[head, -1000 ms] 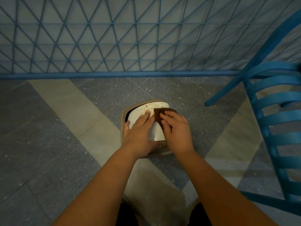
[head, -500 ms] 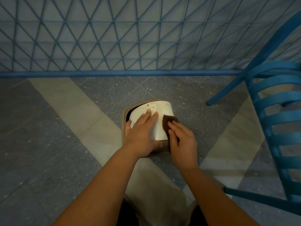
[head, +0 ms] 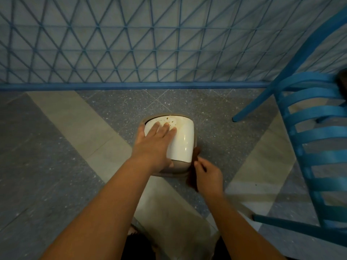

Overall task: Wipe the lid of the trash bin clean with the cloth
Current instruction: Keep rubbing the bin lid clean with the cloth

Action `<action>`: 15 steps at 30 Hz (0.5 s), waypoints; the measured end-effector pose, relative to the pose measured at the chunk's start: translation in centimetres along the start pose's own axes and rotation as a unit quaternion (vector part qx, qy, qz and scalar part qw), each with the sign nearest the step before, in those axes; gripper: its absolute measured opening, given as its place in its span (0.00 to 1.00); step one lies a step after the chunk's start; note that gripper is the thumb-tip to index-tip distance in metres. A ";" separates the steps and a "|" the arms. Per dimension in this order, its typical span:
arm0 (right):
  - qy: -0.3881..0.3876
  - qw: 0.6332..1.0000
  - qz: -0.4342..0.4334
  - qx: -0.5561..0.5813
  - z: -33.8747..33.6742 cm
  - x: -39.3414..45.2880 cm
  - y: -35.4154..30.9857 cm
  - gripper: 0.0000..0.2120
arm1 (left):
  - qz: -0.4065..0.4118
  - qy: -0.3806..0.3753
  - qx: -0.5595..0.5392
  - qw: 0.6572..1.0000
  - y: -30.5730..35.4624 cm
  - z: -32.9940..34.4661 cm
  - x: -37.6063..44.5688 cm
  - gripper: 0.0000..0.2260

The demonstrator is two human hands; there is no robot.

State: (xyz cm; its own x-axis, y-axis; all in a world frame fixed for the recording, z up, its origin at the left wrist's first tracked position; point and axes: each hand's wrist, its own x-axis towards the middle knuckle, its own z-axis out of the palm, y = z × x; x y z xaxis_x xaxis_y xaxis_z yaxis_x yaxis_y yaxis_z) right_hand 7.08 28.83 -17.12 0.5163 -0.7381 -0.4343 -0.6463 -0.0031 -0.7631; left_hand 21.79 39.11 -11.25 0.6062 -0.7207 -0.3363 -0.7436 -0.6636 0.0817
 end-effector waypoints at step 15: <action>0.028 0.986 -0.161 0.044 0.9 -0.9 -1.8 0.17 | -0.148 0.070 -0.146 0.976 3.4 3.5 -1.5 0.44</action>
State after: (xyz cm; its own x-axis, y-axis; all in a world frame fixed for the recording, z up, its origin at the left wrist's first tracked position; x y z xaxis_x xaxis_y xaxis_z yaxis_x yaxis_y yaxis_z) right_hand 8.31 30.06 -15.78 0.6533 -0.7445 -0.1375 -0.4014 -0.1866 -0.8967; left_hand 17.36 38.63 -13.74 0.8299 -0.4955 -0.2566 -0.4305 -0.8611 0.2704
